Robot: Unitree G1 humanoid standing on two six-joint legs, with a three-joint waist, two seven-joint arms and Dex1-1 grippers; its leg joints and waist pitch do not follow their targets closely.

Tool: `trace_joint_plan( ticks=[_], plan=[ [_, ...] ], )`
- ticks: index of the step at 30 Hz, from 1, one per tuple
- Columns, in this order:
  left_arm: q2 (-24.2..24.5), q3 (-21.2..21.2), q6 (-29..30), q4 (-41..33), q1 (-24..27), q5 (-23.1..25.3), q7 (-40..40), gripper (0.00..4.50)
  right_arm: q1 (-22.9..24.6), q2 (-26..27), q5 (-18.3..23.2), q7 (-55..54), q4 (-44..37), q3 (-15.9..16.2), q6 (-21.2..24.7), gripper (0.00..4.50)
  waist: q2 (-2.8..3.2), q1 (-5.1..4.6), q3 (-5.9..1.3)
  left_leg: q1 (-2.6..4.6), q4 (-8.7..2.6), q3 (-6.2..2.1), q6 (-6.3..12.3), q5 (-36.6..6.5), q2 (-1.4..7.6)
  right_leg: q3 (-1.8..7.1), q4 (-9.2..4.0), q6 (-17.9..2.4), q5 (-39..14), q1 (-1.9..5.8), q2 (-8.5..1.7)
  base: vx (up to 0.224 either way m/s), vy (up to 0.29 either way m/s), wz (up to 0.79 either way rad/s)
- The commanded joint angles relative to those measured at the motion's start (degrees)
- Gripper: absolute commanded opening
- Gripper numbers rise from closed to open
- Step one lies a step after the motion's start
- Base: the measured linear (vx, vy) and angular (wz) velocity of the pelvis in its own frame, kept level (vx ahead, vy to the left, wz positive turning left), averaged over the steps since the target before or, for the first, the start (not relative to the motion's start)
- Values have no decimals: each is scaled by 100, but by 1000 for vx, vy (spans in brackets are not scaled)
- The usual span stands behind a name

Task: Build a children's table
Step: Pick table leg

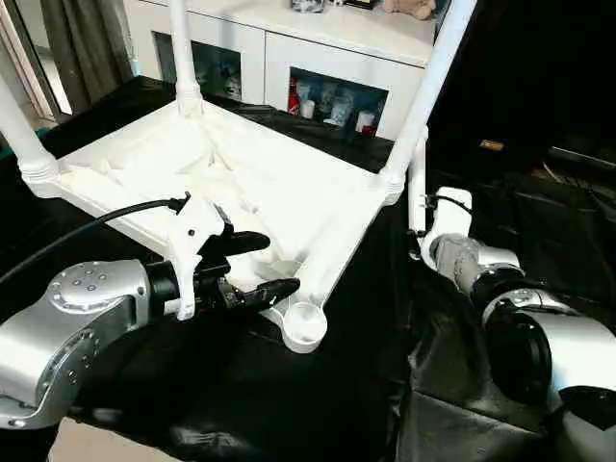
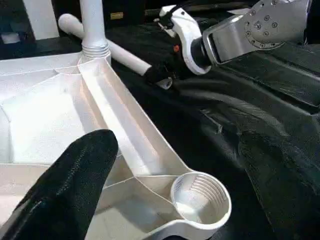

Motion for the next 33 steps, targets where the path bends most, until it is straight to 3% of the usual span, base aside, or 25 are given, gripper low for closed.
trace_joint_plan(
  ticks=[1,6,18,27,33],
  plan=[
    [8,-20,68,-148,10,-16,51,450,65,-29,46,31,-15,-76,104,286,76,-6,-394,195,-440,-127,-548,-1228,358,384,-376,-798,-451,196,-578,0,0,0],
    [16,-47,61,-150,9,-25,102,450,131,-28,12,85,-16,-63,175,241,102,0,-396,191,-440,-133,-573,-1207,358,380,-370,-804,-413,200,-578,0,0,0],
    [-26,-132,8,-89,-42,-3,148,450,204,-80,67,104,-22,-152,292,138,87,-12,-402,199,-437,-128,-611,-1244,355,380,-373,-806,-413,199,-574,0,0,0],
    [-139,-117,-176,55,-85,125,284,450,231,-125,65,65,-44,-207,174,124,81,-9,-402,199,-428,-124,-596,-1207,356,382,-375,-796,-411,203,-576,0,0,0],
    [-533,151,-488,504,-268,492,1023,450,201,-217,112,61,-161,-284,-478,123,52,-10,-407,193,-414,-115,-551,-1152,359,386,-386,-748,-401,210,-578,0,0,0]
  ],
)
